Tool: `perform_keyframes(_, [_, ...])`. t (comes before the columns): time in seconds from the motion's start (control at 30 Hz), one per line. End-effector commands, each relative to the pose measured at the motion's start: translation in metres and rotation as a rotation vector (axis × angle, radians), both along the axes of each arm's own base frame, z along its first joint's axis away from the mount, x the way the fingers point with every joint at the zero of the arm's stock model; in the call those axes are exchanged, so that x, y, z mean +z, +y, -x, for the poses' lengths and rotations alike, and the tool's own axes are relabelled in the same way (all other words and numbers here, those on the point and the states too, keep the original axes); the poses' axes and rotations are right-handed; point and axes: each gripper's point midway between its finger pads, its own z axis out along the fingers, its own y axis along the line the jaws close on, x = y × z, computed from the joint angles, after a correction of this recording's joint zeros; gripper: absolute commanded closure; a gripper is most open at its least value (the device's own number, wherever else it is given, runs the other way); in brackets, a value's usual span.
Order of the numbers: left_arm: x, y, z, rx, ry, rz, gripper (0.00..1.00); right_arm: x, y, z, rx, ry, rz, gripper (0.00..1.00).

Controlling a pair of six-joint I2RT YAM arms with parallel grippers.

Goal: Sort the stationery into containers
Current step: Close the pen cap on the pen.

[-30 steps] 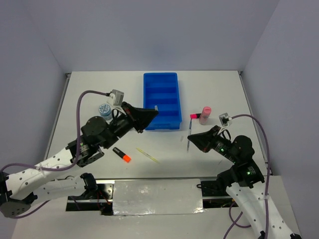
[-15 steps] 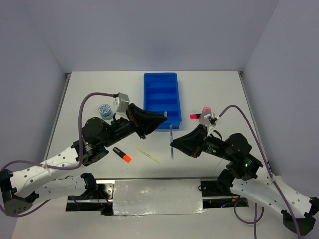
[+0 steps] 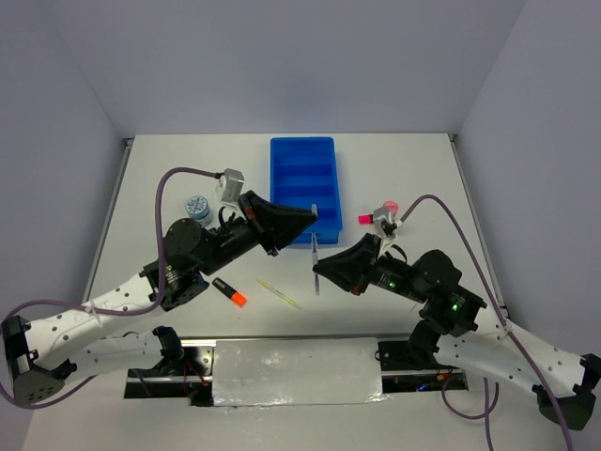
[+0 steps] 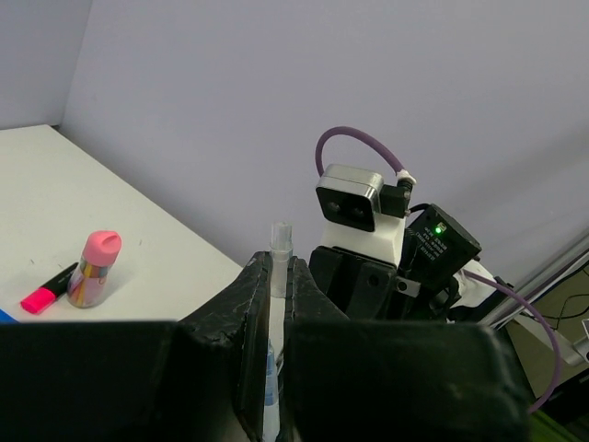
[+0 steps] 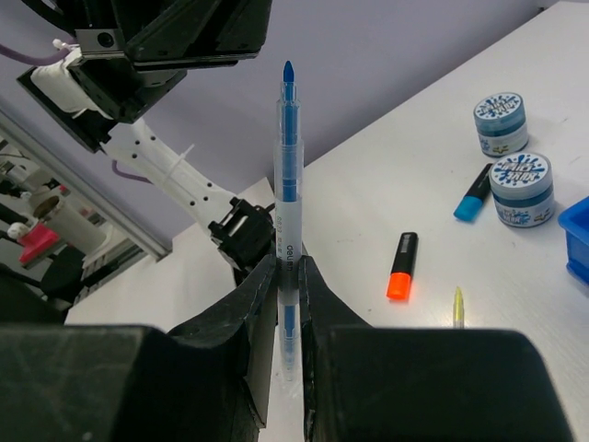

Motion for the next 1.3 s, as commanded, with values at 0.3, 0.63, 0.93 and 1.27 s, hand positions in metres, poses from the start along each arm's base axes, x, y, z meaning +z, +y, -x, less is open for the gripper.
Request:
perform_keyframes(0.3, [0.013, -0.001, 0.001, -0.014, -0.02, 0.065, 1.0, 0.039, -0.007, -0.008, -0.071, -0.065, -0.082, 1.0])
perform_keyframes(0.63, [0.008, -0.009, 0.001, -0.041, -0.017, 0.056, 1.0, 0.041, -0.009, -0.011, -0.096, -0.062, -0.078, 1.0])
perform_keyframes(0.93, [0.001, -0.009, 0.003, -0.047, -0.015, 0.046, 1.0, 0.044, -0.014, -0.017, -0.136, -0.053, -0.081, 1.0])
perform_keyframes(1.27, [-0.01, -0.012, 0.004, -0.058, -0.021, -0.008, 1.0, 0.052, -0.016, -0.016, -0.139, -0.062, -0.094, 1.0])
